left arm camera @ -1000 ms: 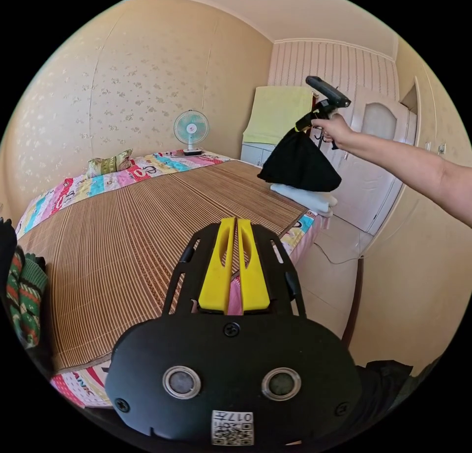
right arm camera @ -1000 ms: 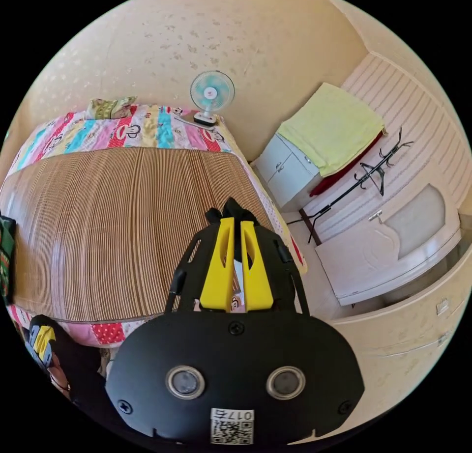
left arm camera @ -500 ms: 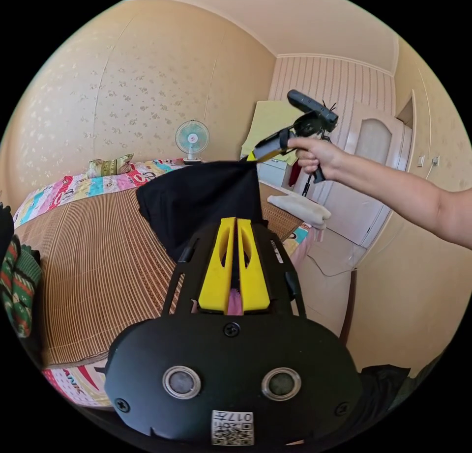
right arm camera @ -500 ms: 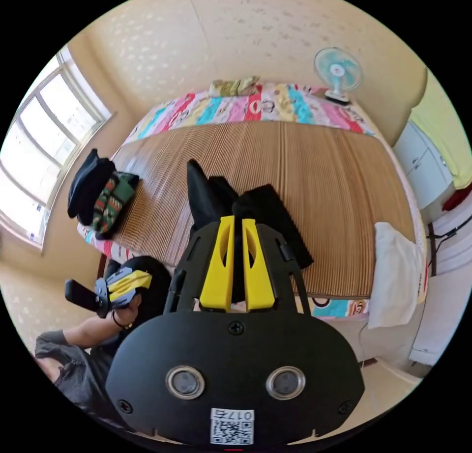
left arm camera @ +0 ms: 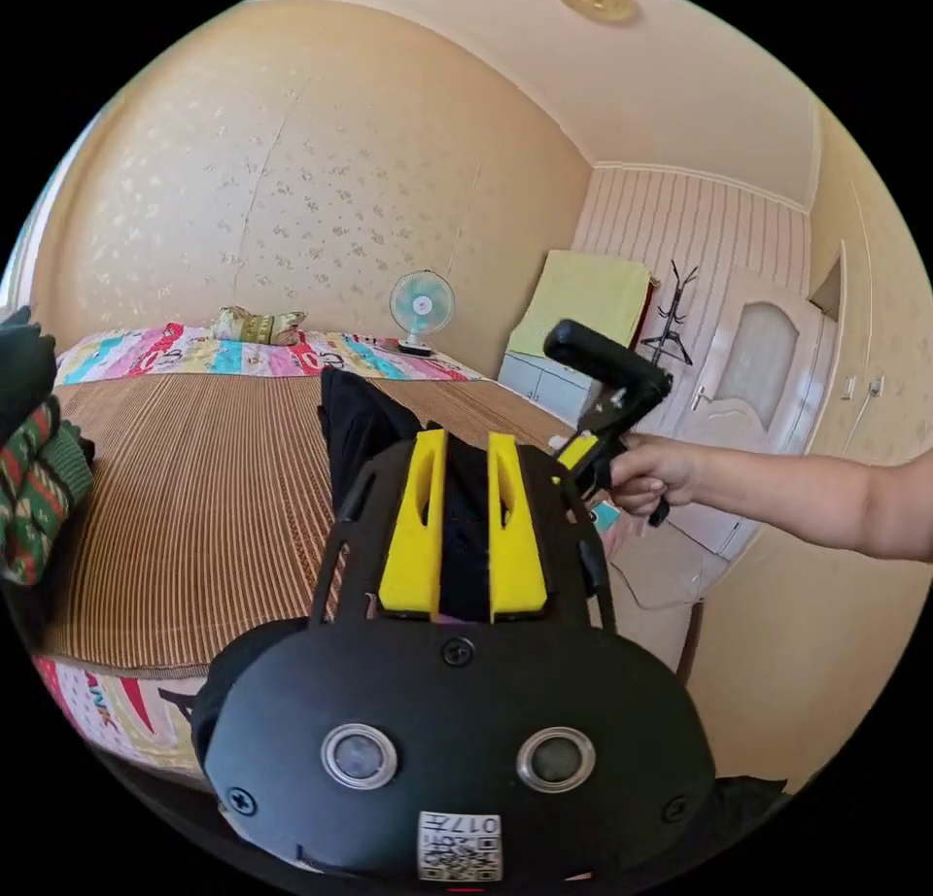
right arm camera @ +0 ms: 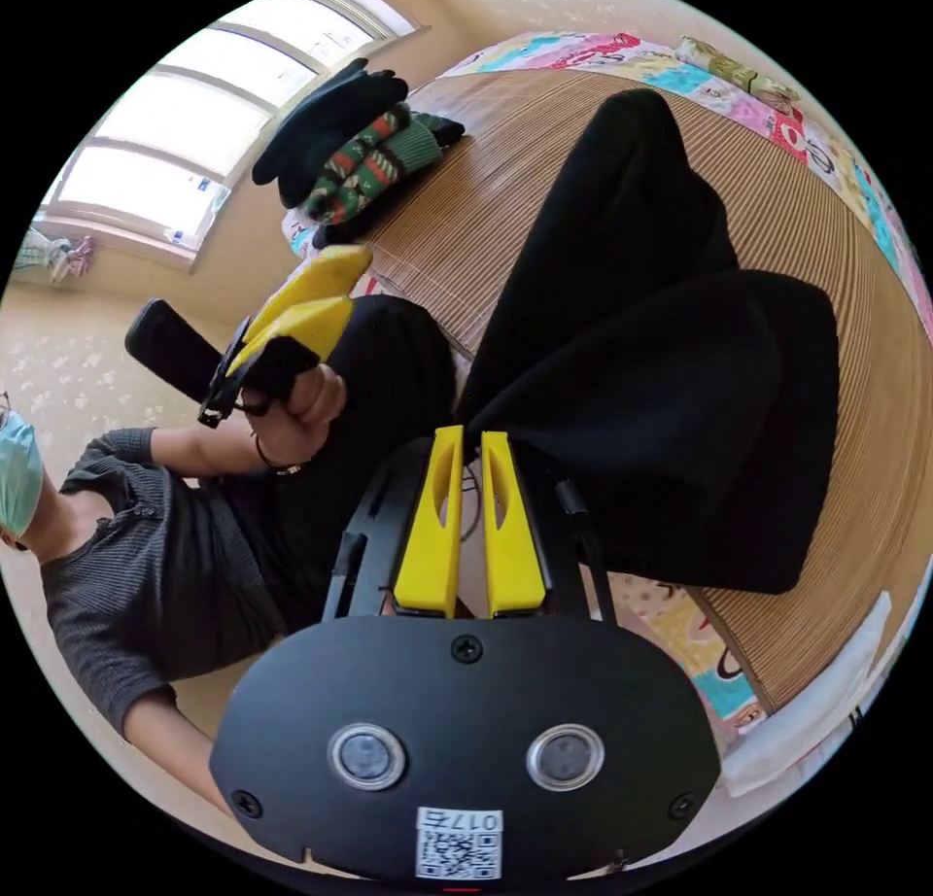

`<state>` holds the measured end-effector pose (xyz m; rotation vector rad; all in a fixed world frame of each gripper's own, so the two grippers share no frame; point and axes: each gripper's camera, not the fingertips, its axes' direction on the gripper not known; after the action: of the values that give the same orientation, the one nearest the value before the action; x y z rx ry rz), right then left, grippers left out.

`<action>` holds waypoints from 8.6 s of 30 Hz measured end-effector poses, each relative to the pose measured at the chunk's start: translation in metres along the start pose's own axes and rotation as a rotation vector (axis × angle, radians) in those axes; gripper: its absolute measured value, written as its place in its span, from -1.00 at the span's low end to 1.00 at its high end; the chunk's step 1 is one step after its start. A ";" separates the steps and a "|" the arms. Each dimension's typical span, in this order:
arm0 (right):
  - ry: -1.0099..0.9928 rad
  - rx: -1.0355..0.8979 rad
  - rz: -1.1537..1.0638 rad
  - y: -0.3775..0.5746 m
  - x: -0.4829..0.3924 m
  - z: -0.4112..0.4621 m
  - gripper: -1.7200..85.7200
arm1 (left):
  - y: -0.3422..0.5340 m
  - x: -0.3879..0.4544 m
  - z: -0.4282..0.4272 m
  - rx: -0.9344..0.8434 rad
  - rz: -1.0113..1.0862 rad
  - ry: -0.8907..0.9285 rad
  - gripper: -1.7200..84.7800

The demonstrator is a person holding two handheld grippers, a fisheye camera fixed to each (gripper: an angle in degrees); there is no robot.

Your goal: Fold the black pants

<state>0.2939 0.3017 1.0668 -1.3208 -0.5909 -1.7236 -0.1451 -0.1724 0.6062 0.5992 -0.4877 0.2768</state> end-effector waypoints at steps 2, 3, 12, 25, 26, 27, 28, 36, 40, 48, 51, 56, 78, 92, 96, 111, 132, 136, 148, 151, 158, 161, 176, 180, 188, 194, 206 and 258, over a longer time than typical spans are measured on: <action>-0.087 0.060 -0.023 0.026 -0.001 0.023 -0.90 | -0.004 -0.024 0.008 -0.011 -0.088 -0.028 -0.51; -0.109 0.082 -0.026 0.033 -0.001 0.029 -0.91 | -0.008 -0.039 0.020 -0.051 -0.139 -0.034 -0.44; -0.345 0.553 0.150 0.161 0.013 0.093 -0.91 | -0.032 -0.128 0.118 -0.340 -0.331 -0.010 -0.76; -0.184 0.695 0.338 0.256 0.000 0.008 -0.92 | -0.036 -0.170 0.118 -0.201 -0.144 0.175 -0.89; -0.117 0.727 0.332 0.260 -0.011 -0.008 -0.92 | -0.034 -0.182 0.112 -0.170 -0.157 0.225 -0.89; -0.088 0.745 0.328 0.263 -0.016 -0.015 -0.92 | -0.031 -0.195 0.105 -0.142 -0.176 0.273 -0.90; -0.040 0.778 0.319 0.267 -0.026 -0.026 -0.92 | -0.030 -0.202 0.102 -0.129 -0.187 0.296 -0.90; -0.028 0.815 0.263 0.264 -0.055 -0.014 -0.93 | -0.004 -0.337 0.030 0.123 -0.439 0.850 -0.93; -0.105 0.749 0.140 0.248 -0.082 -0.004 -0.94 | -0.023 -0.367 -0.055 0.251 -0.315 0.921 -0.94; -0.388 0.815 -0.361 0.257 -0.159 -0.032 -0.95 | -0.019 -0.372 -0.290 0.620 0.223 1.108 -0.95; -0.416 0.846 -0.404 0.262 -0.173 -0.040 -0.95 | 0.001 -0.372 -0.366 0.897 0.455 1.319 -0.94; -0.251 0.781 -0.291 0.247 -0.188 -0.038 -0.92 | 0.029 -0.359 -0.479 1.200 0.809 1.541 -0.94; -0.610 -0.148 -0.753 -0.041 -0.252 0.108 -0.55 | -0.012 -0.113 -0.734 1.168 1.586 1.972 -0.94; -1.743 -0.342 -1.143 -0.099 -0.404 0.151 -0.35 | -0.072 -0.082 -0.765 1.213 1.775 2.193 -0.93; -1.651 -0.065 -1.158 -0.066 -0.382 0.128 -0.61 | -0.073 -0.095 -0.771 1.158 1.755 2.218 -0.93; -0.221 1.030 -0.732 0.152 -0.323 -0.160 -0.86 | -0.076 -0.315 -0.678 1.004 1.133 1.690 -0.93; 0.366 1.096 0.233 0.031 -0.110 -0.412 -0.68 | -0.427 -0.534 -0.179 0.137 -0.297 -0.228 -0.81; 0.216 0.756 0.405 -0.008 -0.011 -0.379 -0.63 | -0.422 -0.547 -0.079 -0.114 -0.337 -0.268 -0.73; 0.172 0.295 0.285 0.108 0.062 -0.066 -0.58 | -0.034 -0.457 0.035 -0.546 -0.051 0.123 -0.78; 0.372 0.211 0.275 0.118 0.041 -0.030 -0.62 | 0.013 -0.434 0.001 -0.520 -0.079 0.135 -0.78; 0.390 0.142 0.223 0.090 -0.006 -0.008 -0.92 | 0.071 -0.392 -0.096 -0.532 -0.016 0.033 -0.76; 0.187 0.331 0.026 0.086 -0.058 -0.019 -0.93 | 0.088 -0.395 -0.168 -0.458 -0.031 -0.102 -0.76; 0.351 0.346 0.575 0.128 0.047 -0.022 -0.71 | 0.127 -0.455 -0.497 -0.200 -0.255 -0.346 -0.75; 0.267 0.342 0.597 0.133 0.020 -0.020 -0.85 | 0.146 -0.437 -0.527 -0.127 -0.279 -0.352 -0.77; 0.451 0.423 0.181 0.099 -0.161 0.004 -0.88 | 0.166 -0.401 -0.517 -0.167 -0.275 -0.218 -0.79; -0.005 0.544 -0.455 0.046 -0.318 0.055 -0.88 | 0.158 -0.358 -0.458 -0.287 -0.213 -0.104 -0.81; -0.076 0.131 -0.762 0.022 -0.384 0.156 -0.89 | 0.149 -0.285 -0.385 -0.418 -0.203 -0.022 -0.84; 0.036 0.744 0.453 -0.023 0.101 0.097 -0.96 | -0.038 -0.350 0.222 -0.656 0.018 -0.647 -0.98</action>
<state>0.3188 0.3546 1.1956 -0.8008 -0.7467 -1.0012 -0.5072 -0.3733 0.5682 0.0227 -1.1501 -0.0788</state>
